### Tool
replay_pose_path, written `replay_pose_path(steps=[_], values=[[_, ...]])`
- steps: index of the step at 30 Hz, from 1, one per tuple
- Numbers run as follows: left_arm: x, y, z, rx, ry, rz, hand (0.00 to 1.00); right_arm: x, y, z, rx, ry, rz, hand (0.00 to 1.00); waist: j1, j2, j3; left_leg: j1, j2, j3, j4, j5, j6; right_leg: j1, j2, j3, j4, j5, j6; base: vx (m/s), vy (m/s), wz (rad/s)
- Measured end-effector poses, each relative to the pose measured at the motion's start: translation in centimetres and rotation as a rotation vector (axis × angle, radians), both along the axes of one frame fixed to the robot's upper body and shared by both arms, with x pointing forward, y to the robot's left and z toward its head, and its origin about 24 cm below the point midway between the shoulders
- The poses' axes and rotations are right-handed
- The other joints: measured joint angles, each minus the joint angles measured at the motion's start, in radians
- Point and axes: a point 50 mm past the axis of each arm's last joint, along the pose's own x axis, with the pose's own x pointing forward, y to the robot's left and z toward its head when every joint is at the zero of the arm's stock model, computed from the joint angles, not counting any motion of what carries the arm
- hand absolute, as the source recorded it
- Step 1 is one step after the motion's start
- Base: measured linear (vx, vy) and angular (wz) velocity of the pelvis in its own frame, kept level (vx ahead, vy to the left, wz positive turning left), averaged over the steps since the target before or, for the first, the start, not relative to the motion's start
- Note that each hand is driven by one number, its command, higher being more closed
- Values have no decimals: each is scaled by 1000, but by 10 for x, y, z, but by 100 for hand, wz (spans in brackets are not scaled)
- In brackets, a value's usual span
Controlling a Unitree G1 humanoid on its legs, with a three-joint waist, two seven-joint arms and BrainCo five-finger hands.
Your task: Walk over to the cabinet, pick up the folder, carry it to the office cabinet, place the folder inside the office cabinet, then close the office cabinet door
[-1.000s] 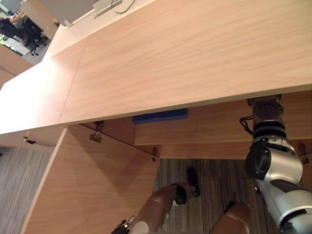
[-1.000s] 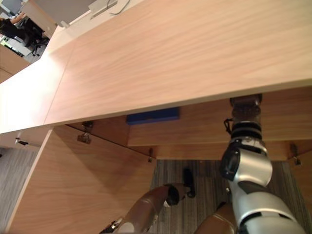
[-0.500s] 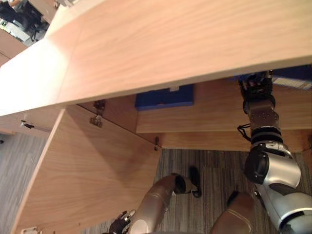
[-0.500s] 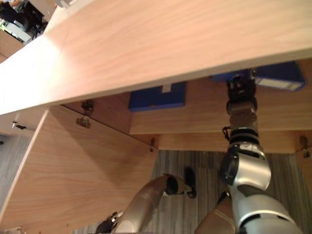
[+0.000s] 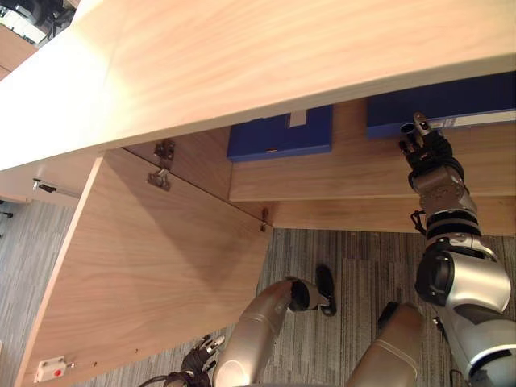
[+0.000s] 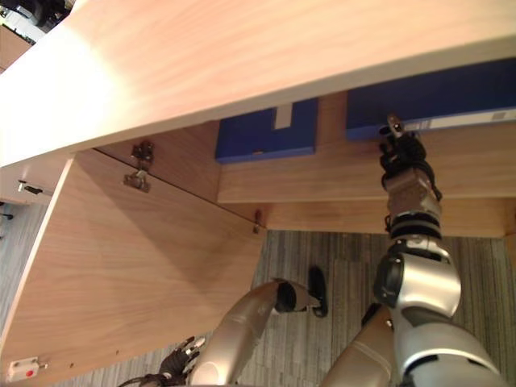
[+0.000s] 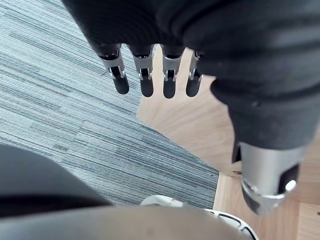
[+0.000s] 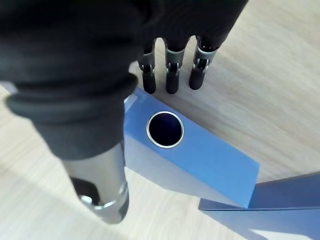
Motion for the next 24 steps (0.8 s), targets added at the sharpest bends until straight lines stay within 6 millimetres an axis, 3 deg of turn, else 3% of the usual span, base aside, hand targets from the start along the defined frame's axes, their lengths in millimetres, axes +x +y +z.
replay_pose_path(steps=[6,10,15,20,24], values=[[6,0,4,1,-31,-2,0,2,4,0,-61,10,39,0,-2,-1,13,0,3,-4,-2,0,0,0,4,-3,-1,1,2,56,-14,0],[6,0,6,2,-43,-6,0,5,13,-2,-241,74,102,0,-6,-2,14,0,17,-11,-4,0,0,14,13,-23,-18,3,-3,53,-17,-2],[7,2,9,3,-58,-17,0,7,30,-19,-292,132,182,0,-21,-21,28,76,31,-15,-83,22,-12,93,40,-57,-106,29,-20,67,-31,-12],[8,7,11,18,-70,-19,0,-2,46,-68,-338,275,262,0,-46,-57,38,222,34,-36,-287,102,-40,240,87,-119,-294,100,-31,88,-64,-12],[8,14,11,31,-70,13,0,-22,62,-124,-422,447,347,0,-67,-112,26,367,44,-52,-480,184,-78,377,144,-168,-465,158,-46,139,-85,-13]])
